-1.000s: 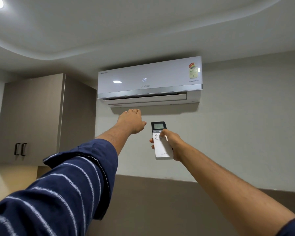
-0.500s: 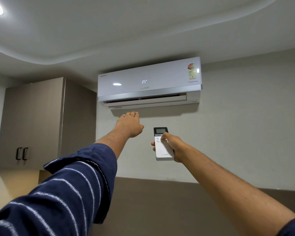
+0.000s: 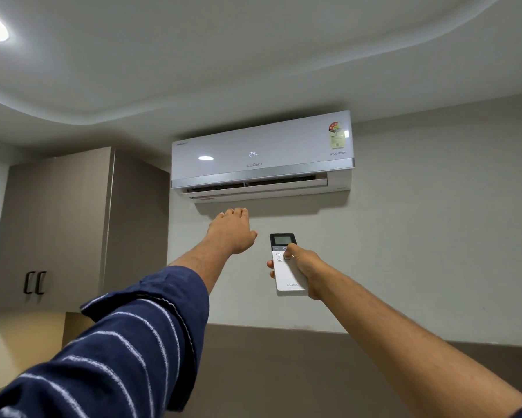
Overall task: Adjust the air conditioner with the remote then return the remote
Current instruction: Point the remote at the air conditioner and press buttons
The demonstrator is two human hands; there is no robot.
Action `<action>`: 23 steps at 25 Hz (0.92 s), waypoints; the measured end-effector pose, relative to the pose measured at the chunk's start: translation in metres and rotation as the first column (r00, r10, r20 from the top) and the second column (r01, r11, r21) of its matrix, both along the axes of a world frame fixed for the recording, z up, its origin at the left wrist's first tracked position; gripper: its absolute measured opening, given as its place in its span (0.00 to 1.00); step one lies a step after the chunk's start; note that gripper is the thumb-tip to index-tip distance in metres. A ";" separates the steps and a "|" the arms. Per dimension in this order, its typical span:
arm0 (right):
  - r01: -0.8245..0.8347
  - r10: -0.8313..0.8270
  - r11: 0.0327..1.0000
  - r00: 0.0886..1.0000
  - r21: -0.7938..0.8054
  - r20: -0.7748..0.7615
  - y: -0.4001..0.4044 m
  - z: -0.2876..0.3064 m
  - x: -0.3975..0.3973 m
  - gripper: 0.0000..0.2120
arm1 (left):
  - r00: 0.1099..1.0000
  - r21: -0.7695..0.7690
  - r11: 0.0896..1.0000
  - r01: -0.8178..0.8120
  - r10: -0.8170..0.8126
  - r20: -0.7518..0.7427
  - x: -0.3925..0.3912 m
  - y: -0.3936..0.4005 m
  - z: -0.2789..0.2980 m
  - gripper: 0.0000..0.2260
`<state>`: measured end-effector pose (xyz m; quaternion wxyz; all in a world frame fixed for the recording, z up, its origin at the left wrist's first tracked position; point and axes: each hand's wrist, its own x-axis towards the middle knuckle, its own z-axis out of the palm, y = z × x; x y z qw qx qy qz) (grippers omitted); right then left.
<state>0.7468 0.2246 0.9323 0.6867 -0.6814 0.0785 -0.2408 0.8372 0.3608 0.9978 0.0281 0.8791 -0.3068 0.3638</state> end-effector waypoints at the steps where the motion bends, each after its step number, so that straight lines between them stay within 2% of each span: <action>1: -0.005 0.005 1.000 1.000 0.005 0.003 0.000 0.000 0.000 0.10 | 1.000 0.003 1.000 0.000 0.000 -0.002 -0.001 0.000 -0.001 0.30; 10: -0.031 0.031 0.999 0.999 0.014 0.025 0.000 -0.003 0.001 0.10 | 1.000 -0.007 1.000 0.000 0.000 0.031 -0.007 0.000 0.016 0.31; 23: -0.009 0.010 1.000 0.999 -0.015 0.048 -0.006 0.027 -0.016 0.10 | 0.996 -0.002 1.000 0.006 -0.006 0.091 -0.024 -0.006 0.040 0.31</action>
